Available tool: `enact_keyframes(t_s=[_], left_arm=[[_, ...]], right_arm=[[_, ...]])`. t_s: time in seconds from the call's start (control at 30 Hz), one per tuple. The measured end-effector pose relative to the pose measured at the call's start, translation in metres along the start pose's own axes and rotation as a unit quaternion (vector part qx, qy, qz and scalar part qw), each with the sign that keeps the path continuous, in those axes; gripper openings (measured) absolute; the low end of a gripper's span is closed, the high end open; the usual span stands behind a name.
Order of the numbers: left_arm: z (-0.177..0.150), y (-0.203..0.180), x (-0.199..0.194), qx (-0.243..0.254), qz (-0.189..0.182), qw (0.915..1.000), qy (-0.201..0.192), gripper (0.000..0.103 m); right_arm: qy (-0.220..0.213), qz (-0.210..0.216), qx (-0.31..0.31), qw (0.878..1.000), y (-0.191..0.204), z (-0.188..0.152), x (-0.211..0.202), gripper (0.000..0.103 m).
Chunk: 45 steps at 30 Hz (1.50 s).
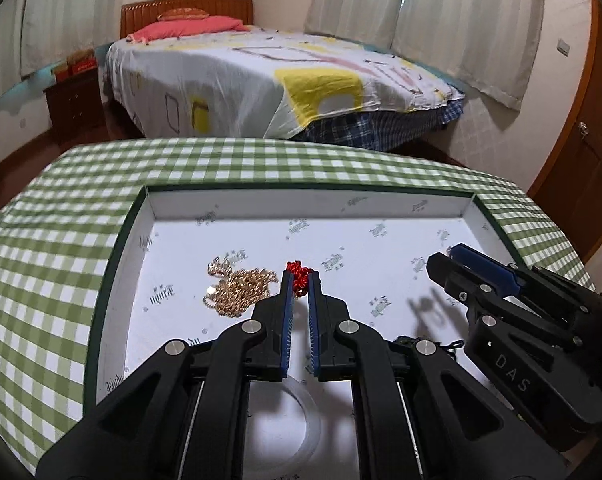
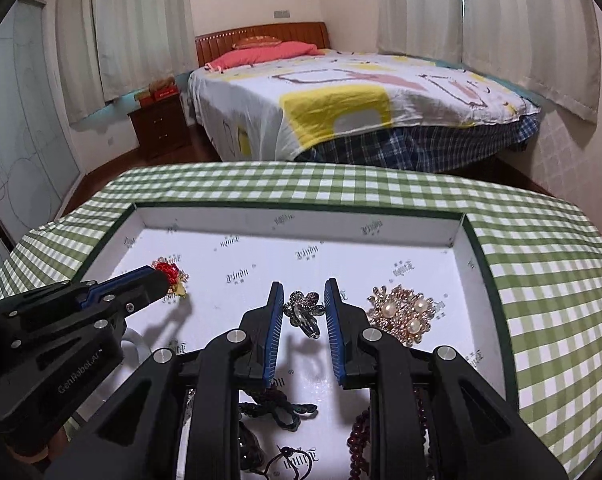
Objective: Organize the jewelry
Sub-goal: 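Carry the red charm and silver brooch into the green box and open both tools, then withdraw both tools from the box toward the red tassel gold pendant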
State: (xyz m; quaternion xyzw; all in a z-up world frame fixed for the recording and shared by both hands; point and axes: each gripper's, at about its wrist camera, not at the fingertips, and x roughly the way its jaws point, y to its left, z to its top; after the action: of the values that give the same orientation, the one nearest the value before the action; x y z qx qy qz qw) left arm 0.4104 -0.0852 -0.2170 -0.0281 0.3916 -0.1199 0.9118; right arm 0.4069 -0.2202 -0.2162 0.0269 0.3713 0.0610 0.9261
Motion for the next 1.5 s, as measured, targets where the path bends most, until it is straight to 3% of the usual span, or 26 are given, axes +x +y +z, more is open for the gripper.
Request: enact_keyframes(t_s=[0.1,0.23,0.3,0.47,0.53,1.03,1.5], left_arm=[[0.000,0.004,0.004,-0.005,0.005,1.0000,0.004,0.008],[-0.002,0.004,0.006,-0.003,0.008,0.9999,0.006,0.017],[-0.003,0.004,0.005,-0.002,0.010,0.9999,0.003,0.025],[-0.006,0.005,-0.008,-0.008,0.007,0.9999,-0.008,0.033],[-0.007,0.005,-0.019,-0.009,0.006,0.9997,-0.022,0.042],[-0.031,-0.011,-0.102,0.017,0.004,0.9962,-0.085,0.042],[-0.090,-0.011,-0.150,0.001,0.001,0.9975,-0.071,0.042]], right_arm=[[0.004,-0.004,0.003,1.000,-0.001,-0.001,0.004,0.024],[0.005,-0.004,0.008,1.000,-0.002,-0.002,0.005,0.045],[-0.001,-0.008,0.004,1.000,-0.001,-0.002,0.003,0.045],[-0.013,-0.008,0.004,1.000,0.000,-0.003,-0.009,0.045],[-0.021,-0.007,0.006,1.000,0.000,-0.003,-0.016,0.045],[-0.067,-0.001,0.013,0.998,0.007,-0.024,-0.093,0.045],[-0.067,-0.005,0.008,0.998,0.029,-0.080,-0.141,0.045]])
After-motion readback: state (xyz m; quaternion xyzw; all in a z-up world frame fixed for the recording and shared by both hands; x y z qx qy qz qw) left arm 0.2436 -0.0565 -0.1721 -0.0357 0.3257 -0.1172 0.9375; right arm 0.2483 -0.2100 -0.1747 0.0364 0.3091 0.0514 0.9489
